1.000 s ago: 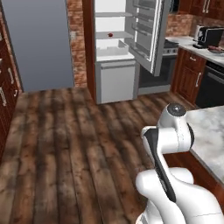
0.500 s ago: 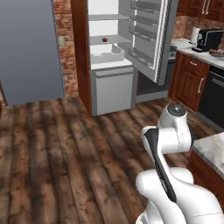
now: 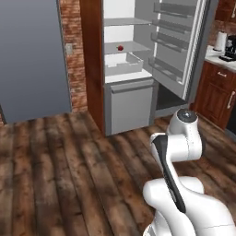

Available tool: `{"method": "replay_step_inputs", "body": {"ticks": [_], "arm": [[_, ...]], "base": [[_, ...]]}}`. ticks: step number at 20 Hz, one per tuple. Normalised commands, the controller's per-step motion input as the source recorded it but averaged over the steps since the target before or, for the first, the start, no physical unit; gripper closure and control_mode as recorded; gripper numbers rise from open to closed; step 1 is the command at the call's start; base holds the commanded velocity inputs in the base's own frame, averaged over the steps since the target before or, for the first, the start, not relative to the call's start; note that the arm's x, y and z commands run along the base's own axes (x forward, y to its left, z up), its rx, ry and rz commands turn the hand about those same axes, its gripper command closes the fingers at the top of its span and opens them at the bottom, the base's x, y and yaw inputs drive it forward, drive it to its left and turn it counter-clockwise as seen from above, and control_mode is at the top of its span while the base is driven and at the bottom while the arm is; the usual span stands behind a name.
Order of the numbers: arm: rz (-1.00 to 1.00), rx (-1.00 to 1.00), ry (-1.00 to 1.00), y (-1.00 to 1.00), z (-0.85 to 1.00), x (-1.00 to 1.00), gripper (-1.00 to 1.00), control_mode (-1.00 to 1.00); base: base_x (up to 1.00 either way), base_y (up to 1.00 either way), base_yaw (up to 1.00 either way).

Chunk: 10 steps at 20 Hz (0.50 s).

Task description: Place the cold items (orange and bell pepper) from the fridge in one tupperware on the dining counter. Place the warm items (hot dog and kebab skewer) in the stove area in another tupperware.

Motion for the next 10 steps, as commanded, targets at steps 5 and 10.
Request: {"method": "replay_step_inputs", "body": {"ticks": [5,10], "arm": [[0.00,0.00,0.00,0.00,0.00,0.00,-1.00,1.00],[0.00,0.00,0.00,0.00,0.00,0.00,-1.00,1.00]], "base": [[1.00,0.25,-0.05],[1.00,0.03,-0.05]]}}
